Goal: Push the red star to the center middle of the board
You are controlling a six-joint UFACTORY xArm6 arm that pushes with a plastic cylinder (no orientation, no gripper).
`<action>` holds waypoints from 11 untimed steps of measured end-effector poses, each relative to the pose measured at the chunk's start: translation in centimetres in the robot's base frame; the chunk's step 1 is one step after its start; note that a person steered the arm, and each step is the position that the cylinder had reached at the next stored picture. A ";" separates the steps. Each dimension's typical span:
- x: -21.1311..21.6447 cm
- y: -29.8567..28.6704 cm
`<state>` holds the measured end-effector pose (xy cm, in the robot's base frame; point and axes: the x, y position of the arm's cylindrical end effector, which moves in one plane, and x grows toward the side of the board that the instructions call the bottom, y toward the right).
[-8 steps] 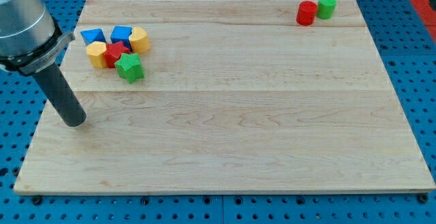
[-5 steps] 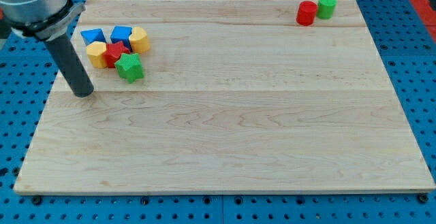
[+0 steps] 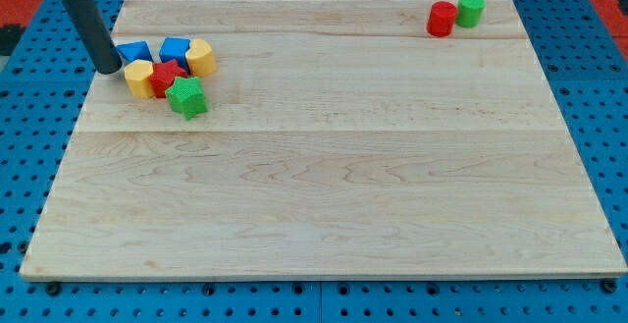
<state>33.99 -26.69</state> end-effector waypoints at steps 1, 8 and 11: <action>0.0 0.0; 2.1 13.3; 2.4 12.2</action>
<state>36.38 -14.45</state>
